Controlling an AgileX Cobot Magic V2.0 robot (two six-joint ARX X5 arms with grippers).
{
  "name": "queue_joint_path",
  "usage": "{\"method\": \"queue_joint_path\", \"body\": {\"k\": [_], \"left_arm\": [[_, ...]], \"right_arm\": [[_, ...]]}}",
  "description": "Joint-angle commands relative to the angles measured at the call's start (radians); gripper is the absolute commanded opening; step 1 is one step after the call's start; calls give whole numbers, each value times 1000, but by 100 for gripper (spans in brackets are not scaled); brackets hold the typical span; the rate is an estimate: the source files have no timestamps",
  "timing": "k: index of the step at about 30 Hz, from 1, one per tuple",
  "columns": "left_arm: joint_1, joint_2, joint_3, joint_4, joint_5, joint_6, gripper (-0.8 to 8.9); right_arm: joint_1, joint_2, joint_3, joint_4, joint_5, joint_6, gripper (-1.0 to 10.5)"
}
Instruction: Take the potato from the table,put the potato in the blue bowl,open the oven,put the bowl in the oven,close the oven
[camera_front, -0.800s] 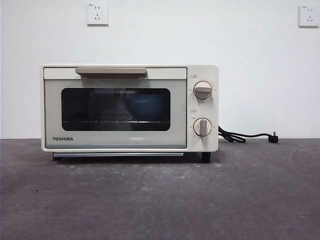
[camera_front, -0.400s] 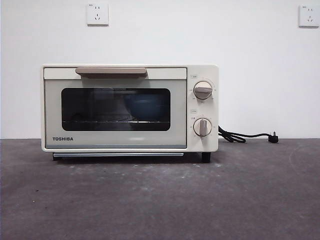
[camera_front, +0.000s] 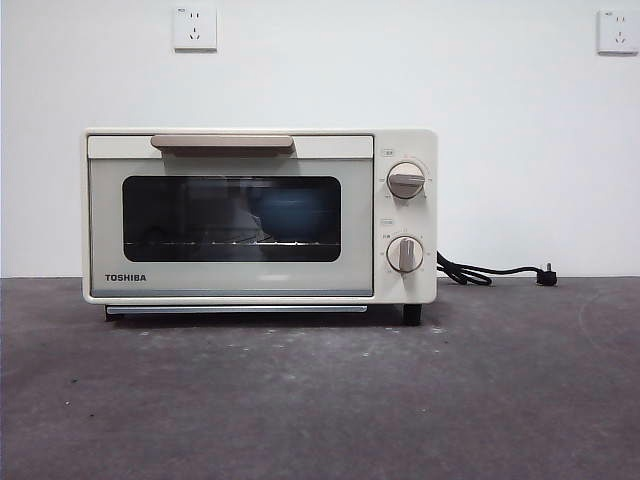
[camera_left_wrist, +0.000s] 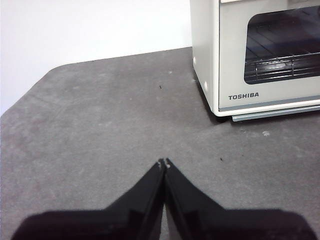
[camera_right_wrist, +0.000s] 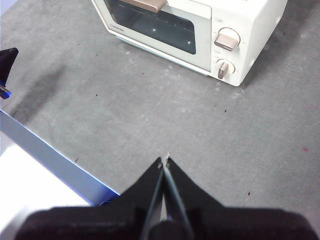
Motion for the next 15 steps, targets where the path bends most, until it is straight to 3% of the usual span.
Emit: {"method": "queue_joint_path", "body": {"k": [1, 15], "left_arm": [[2, -1, -11, 2, -2, -13, -4], [2, -1, -11, 2, -2, -13, -4]], "right_arm": [[1, -7, 1, 5, 3, 10, 2], [1, -16, 1, 5, 3, 10, 2]]}}
